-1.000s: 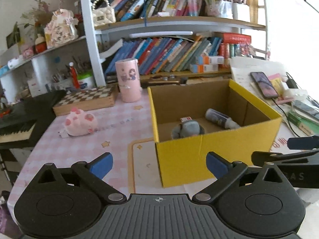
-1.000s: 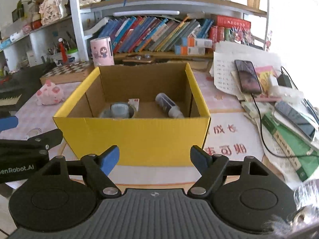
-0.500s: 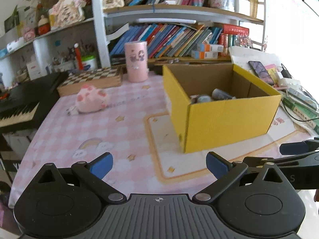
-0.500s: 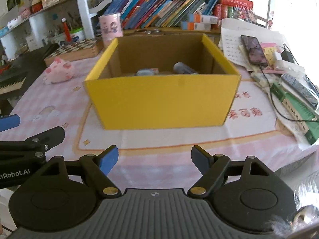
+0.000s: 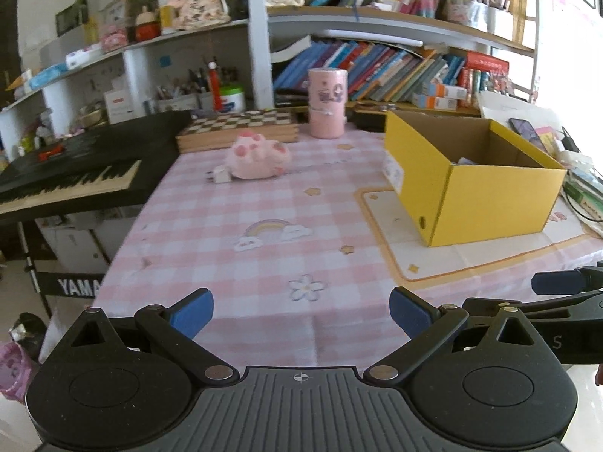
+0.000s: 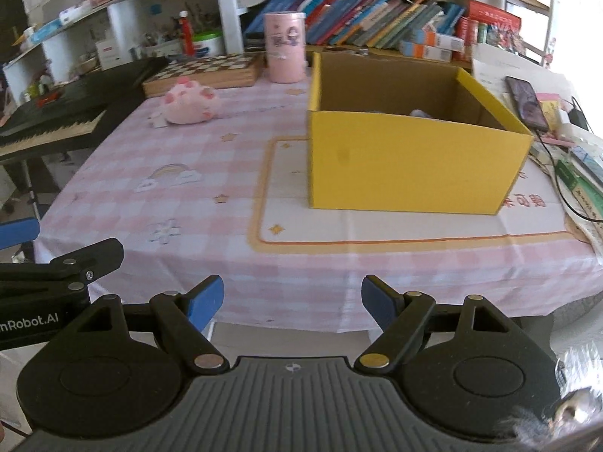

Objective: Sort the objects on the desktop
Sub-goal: 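Withdraw both open tools up and away from the yellow box, then move both tools toward the pink plush toy and white plug charger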

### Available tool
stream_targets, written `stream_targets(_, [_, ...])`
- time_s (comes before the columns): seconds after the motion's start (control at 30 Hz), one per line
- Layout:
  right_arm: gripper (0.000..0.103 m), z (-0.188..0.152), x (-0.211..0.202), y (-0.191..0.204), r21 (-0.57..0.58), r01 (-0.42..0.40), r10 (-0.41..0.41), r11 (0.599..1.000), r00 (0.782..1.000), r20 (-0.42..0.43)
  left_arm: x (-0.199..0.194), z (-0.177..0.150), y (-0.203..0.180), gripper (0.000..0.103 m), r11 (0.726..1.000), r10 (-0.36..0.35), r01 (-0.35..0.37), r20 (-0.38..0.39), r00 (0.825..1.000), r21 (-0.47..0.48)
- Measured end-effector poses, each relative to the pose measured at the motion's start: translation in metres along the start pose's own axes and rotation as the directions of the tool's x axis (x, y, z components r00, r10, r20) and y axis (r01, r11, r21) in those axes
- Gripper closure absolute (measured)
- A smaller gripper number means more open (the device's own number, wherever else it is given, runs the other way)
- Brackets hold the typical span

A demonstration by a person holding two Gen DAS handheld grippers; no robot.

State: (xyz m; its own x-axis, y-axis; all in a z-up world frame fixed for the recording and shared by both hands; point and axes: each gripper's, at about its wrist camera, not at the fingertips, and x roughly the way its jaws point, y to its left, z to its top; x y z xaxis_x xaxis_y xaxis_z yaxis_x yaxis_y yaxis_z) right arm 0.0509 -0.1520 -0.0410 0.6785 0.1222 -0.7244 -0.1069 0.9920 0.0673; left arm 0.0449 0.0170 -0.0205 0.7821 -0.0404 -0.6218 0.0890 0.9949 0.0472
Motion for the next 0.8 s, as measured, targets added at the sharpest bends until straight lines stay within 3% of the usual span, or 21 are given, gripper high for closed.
stream_targets(0.8, [0.024, 0.005, -0.008, 0.075, -0.057, -0.008, 0.012, 0.998, 0.998, 0.064, -0.015, -0.006, 0.069, 0.002, 0.999, 0.022, -0.02, 0.058, 0.998, -0.037])
